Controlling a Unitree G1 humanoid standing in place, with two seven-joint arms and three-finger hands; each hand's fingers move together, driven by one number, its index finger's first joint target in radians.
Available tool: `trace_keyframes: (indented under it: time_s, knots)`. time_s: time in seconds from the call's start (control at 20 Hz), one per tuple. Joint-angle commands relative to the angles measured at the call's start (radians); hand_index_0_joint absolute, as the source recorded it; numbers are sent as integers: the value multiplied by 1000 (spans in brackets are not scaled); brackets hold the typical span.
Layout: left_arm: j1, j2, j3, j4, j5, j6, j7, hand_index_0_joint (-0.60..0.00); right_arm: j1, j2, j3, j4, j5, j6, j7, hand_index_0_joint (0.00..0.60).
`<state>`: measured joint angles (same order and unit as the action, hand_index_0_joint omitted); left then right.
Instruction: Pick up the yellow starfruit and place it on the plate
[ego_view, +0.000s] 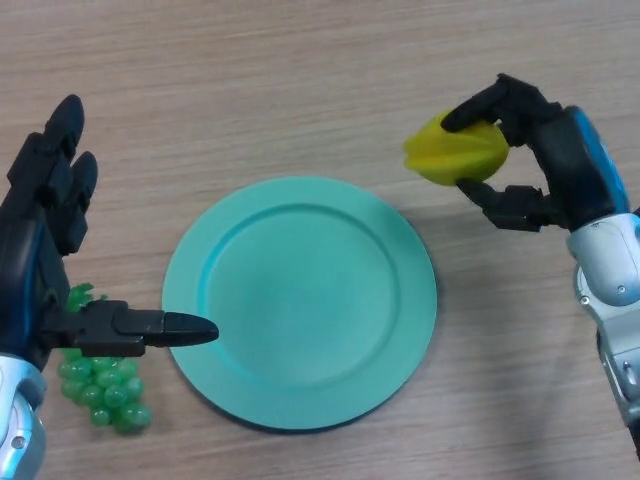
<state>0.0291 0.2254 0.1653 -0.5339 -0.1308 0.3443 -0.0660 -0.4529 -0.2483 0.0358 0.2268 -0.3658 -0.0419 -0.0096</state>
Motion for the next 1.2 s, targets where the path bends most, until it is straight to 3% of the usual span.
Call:
trace_keyframes:
  time_s: [0.05,0.35,0.65,0.8,1.2]
  knots:
    - [-29,30,57,-77,-36,-127,27,0,-35,15,-45,-133,120,-21,8,600]
    - [-29,34,66,-79,-46,-128,26,0,18,55,40,-319,219,105,17,600]
    - [-51,42,100,-92,-85,-162,60,0,93,58,203,-336,217,87,-53,600]
    - [-81,58,92,-79,-79,-172,78,0,136,58,262,-348,284,105,-77,600]
    - [-142,83,68,-67,-37,-160,68,0,194,58,342,-330,362,117,-112,600]
